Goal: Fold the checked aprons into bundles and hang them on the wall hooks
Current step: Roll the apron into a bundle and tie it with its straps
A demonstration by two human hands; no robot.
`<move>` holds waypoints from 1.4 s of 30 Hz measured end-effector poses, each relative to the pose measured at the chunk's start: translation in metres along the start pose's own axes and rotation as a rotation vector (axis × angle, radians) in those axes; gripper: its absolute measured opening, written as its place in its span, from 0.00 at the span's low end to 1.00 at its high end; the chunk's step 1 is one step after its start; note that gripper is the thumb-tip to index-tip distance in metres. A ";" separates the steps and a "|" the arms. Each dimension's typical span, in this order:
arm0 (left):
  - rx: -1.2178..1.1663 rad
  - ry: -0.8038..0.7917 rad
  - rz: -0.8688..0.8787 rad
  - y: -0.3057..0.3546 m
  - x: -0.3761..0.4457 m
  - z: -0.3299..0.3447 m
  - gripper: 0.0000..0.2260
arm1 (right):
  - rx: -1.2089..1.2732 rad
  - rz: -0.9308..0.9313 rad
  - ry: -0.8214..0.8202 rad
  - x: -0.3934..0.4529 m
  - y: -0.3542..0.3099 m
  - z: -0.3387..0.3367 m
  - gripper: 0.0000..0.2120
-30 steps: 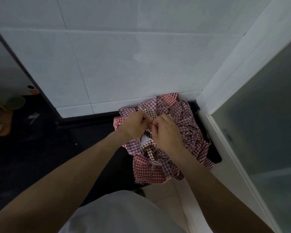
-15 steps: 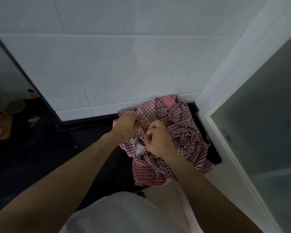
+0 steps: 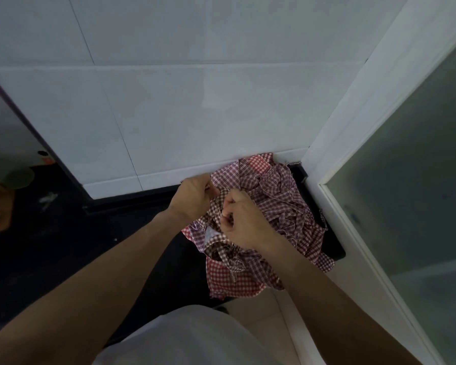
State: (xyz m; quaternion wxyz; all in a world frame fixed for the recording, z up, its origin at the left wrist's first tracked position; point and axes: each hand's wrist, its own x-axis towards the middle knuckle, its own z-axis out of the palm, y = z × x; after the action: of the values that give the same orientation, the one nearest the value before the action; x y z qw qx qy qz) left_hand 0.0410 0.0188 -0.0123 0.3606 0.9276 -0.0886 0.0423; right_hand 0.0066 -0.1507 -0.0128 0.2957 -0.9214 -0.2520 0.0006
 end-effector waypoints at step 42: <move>-0.339 0.235 0.005 0.097 0.071 -0.173 0.12 | 1.034 0.426 0.046 0.079 -0.063 -0.124 0.26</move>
State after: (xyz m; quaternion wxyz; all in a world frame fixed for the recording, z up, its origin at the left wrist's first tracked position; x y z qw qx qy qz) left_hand 0.0889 0.0559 0.1896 0.5194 0.8419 -0.0539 0.1358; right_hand 0.0648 -0.1370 0.1354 0.7079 -0.6868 -0.0206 0.1637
